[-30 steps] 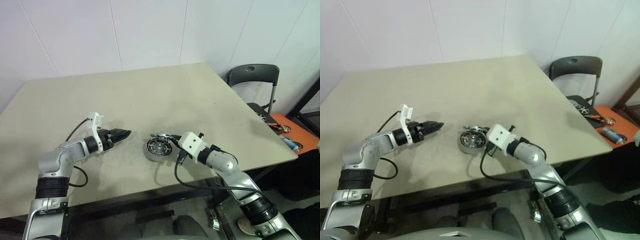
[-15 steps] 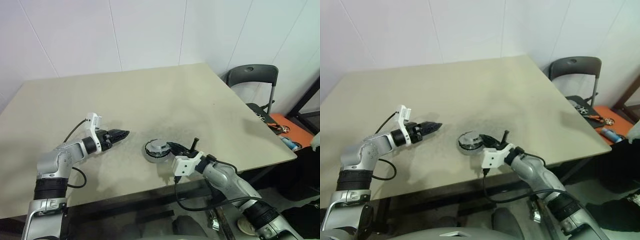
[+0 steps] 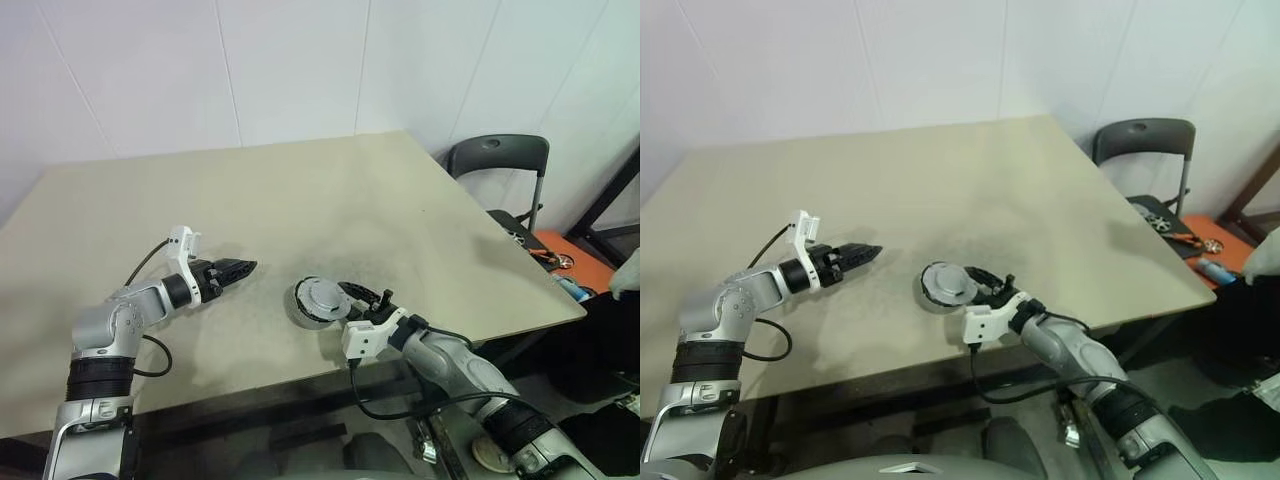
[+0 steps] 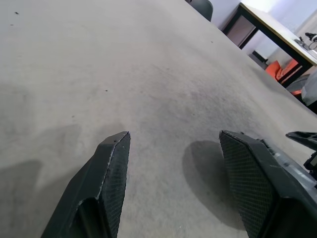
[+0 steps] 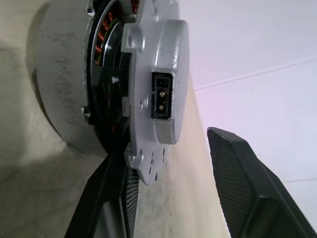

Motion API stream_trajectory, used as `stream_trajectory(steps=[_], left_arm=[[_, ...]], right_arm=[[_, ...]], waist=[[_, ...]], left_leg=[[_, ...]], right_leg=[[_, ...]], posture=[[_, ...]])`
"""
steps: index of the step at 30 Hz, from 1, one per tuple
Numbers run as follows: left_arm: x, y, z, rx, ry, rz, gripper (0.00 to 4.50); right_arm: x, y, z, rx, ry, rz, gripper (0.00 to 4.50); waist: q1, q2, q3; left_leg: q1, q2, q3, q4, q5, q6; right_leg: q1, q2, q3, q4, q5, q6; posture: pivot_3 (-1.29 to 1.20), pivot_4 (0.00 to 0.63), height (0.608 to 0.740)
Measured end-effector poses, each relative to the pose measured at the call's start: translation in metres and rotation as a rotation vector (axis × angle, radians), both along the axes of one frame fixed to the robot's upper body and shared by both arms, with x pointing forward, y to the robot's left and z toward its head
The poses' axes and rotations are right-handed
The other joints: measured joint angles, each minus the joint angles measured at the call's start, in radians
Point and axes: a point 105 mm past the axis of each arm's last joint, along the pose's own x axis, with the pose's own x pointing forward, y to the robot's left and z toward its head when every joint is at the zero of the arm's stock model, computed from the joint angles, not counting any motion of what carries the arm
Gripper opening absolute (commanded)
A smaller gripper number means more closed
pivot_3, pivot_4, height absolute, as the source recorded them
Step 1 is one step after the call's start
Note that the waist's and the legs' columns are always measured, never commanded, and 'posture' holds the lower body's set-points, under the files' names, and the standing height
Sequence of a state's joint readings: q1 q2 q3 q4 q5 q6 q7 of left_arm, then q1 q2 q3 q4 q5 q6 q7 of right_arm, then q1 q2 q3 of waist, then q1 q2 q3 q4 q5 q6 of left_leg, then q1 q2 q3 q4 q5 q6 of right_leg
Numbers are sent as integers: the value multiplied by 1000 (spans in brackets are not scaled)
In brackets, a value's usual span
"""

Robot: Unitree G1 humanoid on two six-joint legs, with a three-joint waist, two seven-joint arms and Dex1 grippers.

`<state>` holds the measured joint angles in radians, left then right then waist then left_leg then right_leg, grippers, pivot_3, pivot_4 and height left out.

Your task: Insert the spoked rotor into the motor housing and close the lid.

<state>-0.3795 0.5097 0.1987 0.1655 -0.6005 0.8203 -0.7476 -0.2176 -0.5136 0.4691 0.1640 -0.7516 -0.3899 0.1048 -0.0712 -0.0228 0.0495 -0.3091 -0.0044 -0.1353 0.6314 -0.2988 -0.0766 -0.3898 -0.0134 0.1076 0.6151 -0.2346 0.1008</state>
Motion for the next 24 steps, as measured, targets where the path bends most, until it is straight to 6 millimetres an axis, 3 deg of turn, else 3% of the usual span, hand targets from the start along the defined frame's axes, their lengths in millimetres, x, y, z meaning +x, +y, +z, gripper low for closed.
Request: stream_trajectory(steps=[12,19,22,24], left_arm=[[1,0,1,-5,-6,7,3055],[1,-2,-2,-20,-4,15,3055],[0,-3,-4,-27,-5,18,3055],[0,-3,-5,-29,-4,21,3055]], right_arm=[[5,-10,8,-57,-115,100,2273],[33,-32,44,-66,-222,66,2273],[25,-35,55,-57,-218,123,2273],[11,-40,51,-90,-186,185,2273]], waist=[[0,-2,0],[1,-1,3],[1,-1,3],[4,-1,3]], left_leg=[[-1,0,0,-2,0,0],[-8,-1,-1,-1,0,0],[-11,-1,-1,-1,0,1],[-12,-1,-1,-1,-1,2]], right_leg=[[0,0,1,-2,0,0],[-7,0,1,-1,0,0],[-11,0,1,-2,2,-3],[-10,-1,0,-2,2,-2]], posture=[[0,0,740],[0,0,740],[0,0,740],[0,0,740]])
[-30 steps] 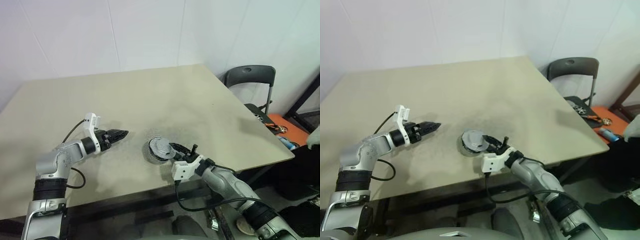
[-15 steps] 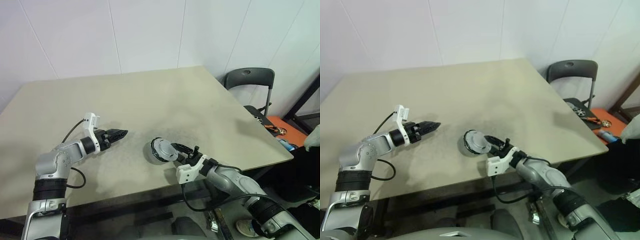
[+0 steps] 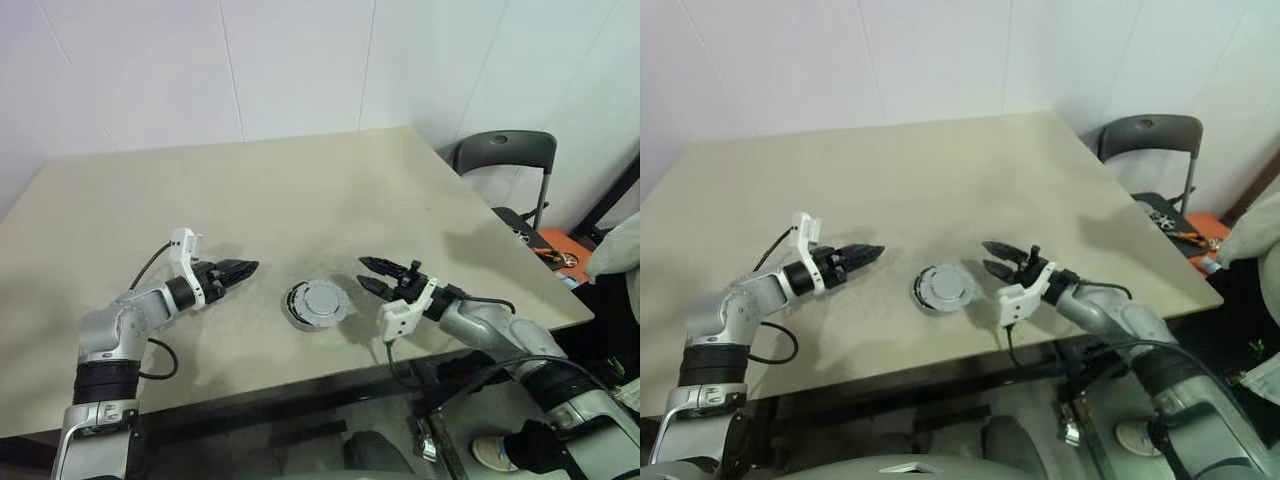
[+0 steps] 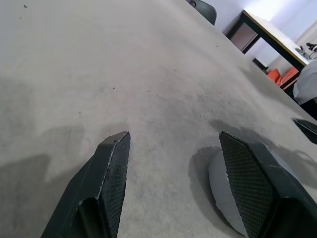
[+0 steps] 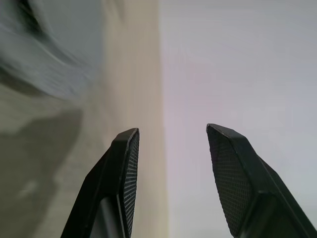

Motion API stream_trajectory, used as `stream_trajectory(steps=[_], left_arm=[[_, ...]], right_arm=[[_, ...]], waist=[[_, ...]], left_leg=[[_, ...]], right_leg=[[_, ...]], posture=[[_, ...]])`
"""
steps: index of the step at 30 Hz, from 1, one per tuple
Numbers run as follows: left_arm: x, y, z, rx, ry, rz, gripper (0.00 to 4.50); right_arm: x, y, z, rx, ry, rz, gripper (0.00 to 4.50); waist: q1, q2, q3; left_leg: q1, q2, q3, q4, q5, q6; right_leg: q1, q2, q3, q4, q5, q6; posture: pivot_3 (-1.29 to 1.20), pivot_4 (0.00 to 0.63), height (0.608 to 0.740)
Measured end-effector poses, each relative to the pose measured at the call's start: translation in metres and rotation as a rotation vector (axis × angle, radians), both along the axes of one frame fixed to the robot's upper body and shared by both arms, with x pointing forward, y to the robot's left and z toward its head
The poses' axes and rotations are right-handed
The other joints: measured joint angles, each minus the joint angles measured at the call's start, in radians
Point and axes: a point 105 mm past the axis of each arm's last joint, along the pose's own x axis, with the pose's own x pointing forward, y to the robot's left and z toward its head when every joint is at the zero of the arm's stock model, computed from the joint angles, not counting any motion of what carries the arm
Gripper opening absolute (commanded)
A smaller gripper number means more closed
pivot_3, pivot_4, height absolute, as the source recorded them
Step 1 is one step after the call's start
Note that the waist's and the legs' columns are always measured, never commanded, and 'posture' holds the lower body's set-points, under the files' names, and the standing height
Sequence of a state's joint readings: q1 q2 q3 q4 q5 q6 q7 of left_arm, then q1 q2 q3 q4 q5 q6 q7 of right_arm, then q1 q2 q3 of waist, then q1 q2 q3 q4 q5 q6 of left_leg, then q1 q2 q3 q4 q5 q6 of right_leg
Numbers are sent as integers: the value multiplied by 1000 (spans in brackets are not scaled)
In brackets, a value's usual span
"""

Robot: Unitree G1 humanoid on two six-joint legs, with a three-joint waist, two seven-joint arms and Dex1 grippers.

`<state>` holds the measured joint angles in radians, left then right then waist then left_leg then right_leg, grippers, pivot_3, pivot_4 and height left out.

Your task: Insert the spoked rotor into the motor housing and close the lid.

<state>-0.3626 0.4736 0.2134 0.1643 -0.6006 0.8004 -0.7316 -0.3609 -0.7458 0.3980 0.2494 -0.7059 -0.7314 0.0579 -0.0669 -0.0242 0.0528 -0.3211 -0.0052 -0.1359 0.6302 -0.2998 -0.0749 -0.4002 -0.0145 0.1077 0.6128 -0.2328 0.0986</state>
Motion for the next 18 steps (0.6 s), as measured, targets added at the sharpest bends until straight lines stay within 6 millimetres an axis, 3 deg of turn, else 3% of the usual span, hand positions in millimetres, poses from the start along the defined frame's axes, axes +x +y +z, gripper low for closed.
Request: stream_trajectory(steps=[5,12,16,18], left_arm=[[-1,1,-2,-1,3,8,3055],[-2,-1,-2,-3,2,3,3055],[-3,1,2,2,-12,-18,3055],[-4,2,7,8,-28,-43,3055]], right_arm=[[-15,-17,-22,-58,87,-8,2273],[19,-49,-16,131,158,-331,2273],[3,-45,-28,192,243,-361,2273],[5,-44,-35,254,308,-421,2273]], waist=[[-5,0,1],[-2,0,1],[0,0,1],[-5,0,2]], left_leg=[[1,0,2,1,0,0],[3,0,2,2,0,0],[1,0,1,1,0,0],[1,0,2,2,0,0]], right_leg=[[1,0,1,0,-2,3],[3,1,2,2,-2,3],[1,0,1,1,-2,3],[1,1,2,1,-2,3]], posture=[[0,0,740],[0,0,740],[0,0,740],[0,0,740]])
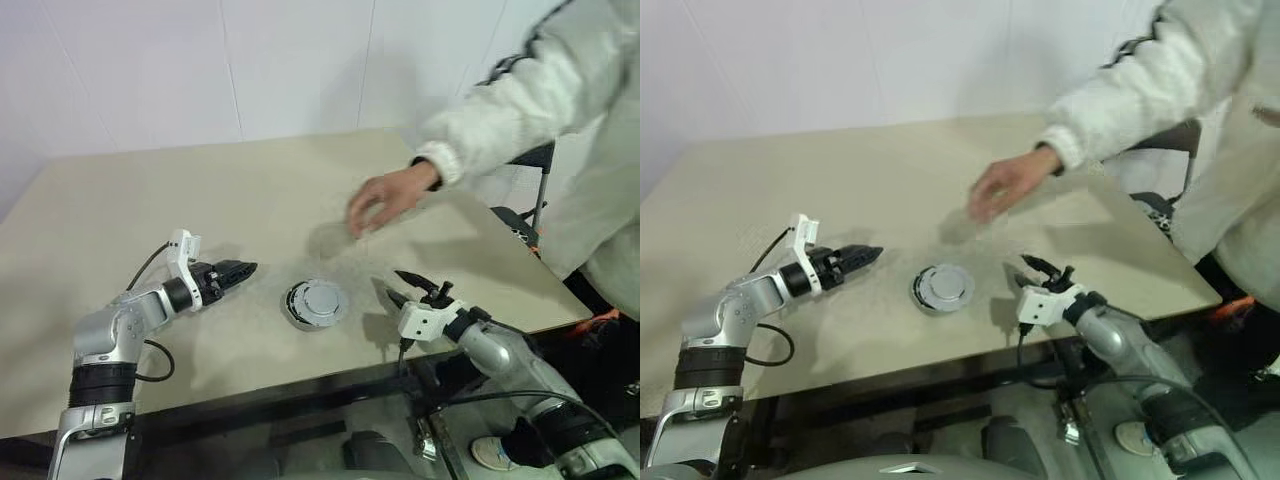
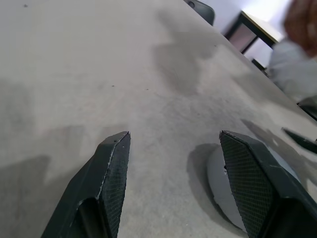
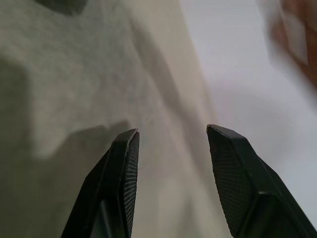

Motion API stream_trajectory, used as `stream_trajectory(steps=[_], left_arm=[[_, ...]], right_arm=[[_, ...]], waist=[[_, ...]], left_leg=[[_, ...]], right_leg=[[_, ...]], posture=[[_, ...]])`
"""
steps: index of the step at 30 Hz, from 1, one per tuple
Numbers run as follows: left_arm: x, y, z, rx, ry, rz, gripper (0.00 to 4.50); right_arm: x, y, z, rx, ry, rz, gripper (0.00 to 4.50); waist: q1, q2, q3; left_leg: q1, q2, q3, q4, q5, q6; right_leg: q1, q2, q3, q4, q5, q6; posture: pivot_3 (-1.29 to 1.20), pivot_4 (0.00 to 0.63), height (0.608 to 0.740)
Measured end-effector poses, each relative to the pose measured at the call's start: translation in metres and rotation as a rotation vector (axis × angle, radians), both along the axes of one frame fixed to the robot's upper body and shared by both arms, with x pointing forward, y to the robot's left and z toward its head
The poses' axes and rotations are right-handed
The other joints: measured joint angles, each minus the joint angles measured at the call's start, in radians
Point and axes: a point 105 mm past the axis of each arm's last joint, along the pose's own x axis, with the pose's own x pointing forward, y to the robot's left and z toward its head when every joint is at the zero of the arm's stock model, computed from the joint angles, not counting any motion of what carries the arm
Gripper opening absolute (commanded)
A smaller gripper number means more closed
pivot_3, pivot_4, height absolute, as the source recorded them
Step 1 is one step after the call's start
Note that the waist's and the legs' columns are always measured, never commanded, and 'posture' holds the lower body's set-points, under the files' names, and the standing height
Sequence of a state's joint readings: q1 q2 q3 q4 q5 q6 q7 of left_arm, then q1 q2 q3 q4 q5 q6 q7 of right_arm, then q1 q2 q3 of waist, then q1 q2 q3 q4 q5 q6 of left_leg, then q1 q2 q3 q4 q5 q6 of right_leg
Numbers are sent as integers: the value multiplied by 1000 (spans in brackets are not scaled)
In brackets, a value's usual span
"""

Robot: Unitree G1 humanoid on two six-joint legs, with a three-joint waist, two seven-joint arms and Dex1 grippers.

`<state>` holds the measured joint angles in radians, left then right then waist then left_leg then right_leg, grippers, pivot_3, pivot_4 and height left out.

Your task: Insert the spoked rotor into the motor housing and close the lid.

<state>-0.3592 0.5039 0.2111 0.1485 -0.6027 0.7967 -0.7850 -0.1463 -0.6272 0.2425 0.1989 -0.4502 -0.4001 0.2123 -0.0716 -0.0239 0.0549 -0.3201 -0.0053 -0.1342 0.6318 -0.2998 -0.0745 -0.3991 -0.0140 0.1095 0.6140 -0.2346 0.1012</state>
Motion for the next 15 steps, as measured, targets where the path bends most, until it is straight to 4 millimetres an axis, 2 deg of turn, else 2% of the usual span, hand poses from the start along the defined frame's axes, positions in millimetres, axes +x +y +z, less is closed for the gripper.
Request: stream_trajectory(steps=[6,10,15], left_arm=[[2,7,12,19,-28,-28,3055],[4,8,12,18,-25,-32,3055],[3,6,9,22,-14,-40,3055]], right_arm=[[18,-13,-5,390,286,-277,2273],[17,4,-7,694,539,-329,2273],[15,9,1,963,759,-356,2273]], waist=[[3,1,0],[3,2,1],[4,3,2]], left_leg=[[2,0,-1,1,0,0],[0,0,-2,0,0,0],[-1,0,-2,0,0,0]], right_leg=[[2,1,-1,2,0,0],[0,1,-1,2,0,0],[-2,0,-2,1,0,0]], posture=[[0,0,740],[0,0,740],[0,0,740]])
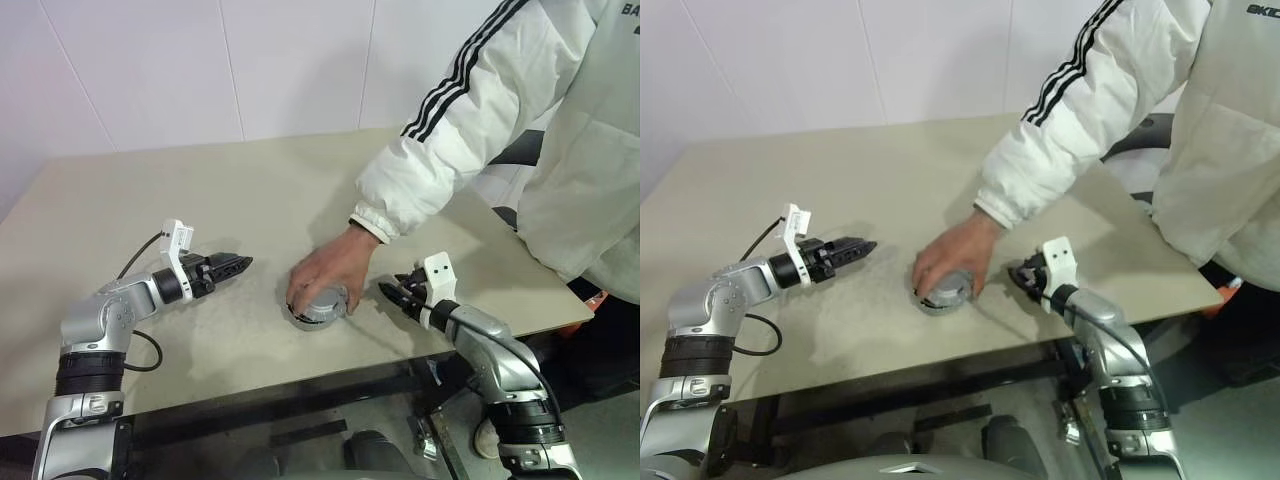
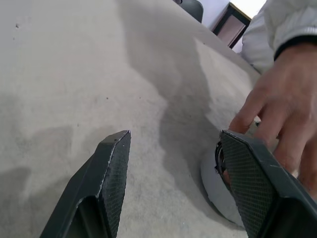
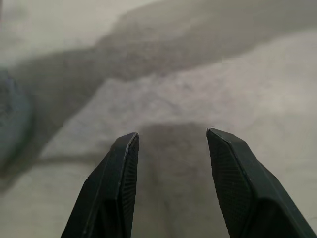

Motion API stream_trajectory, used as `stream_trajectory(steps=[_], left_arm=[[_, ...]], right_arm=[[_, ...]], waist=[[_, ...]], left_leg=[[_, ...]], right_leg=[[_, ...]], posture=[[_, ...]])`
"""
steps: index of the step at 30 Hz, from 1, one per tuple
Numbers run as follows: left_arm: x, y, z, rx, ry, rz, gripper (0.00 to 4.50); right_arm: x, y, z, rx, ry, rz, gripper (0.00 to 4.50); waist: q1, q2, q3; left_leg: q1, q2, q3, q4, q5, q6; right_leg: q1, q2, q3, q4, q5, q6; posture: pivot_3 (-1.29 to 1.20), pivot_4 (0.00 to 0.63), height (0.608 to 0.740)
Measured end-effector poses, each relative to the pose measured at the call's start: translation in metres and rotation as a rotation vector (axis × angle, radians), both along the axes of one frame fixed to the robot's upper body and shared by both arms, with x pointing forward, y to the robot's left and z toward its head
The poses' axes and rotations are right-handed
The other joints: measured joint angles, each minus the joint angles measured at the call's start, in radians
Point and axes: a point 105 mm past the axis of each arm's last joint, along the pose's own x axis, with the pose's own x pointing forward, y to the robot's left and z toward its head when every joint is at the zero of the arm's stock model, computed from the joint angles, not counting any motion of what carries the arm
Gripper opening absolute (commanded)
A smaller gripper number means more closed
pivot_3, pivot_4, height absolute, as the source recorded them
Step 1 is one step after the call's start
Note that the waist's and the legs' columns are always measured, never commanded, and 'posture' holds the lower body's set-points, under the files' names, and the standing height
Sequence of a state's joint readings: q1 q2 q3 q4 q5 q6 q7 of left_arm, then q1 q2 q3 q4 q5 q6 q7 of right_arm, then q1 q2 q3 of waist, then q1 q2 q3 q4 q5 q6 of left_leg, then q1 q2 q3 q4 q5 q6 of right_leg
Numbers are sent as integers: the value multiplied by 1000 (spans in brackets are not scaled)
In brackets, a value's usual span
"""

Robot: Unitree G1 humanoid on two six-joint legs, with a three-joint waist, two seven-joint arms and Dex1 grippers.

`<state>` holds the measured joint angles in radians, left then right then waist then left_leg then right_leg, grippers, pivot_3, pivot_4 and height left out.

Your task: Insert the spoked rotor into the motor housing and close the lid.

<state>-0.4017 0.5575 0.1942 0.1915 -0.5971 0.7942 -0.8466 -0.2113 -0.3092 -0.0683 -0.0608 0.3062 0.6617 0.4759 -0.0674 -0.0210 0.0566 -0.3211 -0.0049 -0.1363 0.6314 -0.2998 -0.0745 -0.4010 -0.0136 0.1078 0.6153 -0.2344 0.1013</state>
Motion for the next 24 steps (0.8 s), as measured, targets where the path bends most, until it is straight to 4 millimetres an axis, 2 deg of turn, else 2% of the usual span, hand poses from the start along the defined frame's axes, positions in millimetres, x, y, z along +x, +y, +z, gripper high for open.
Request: stream_trajectory(steps=[3,6,24], left_arm=[[0,-1,-1,1,4,-5,3055],[0,0,-1,3,4,-5,3055],[0,0,-1,7,5,0,3055]], right_arm=[[0,4,9,136,61,-7,2273],[0,3,10,187,94,-19,2273],[-2,0,9,163,102,-27,2273]], waist=[[-1,1,1],[-2,1,1],[-2,3,2]], left_leg=[[0,0,0,0,0,0],[0,0,1,0,0,0],[-2,0,1,-1,0,0]], right_leg=[[0,0,0,0,0,0],[0,0,0,0,0,0],[-3,0,0,0,0,1]], posture=[[0,0,740],[0,0,740],[0,0,740]])
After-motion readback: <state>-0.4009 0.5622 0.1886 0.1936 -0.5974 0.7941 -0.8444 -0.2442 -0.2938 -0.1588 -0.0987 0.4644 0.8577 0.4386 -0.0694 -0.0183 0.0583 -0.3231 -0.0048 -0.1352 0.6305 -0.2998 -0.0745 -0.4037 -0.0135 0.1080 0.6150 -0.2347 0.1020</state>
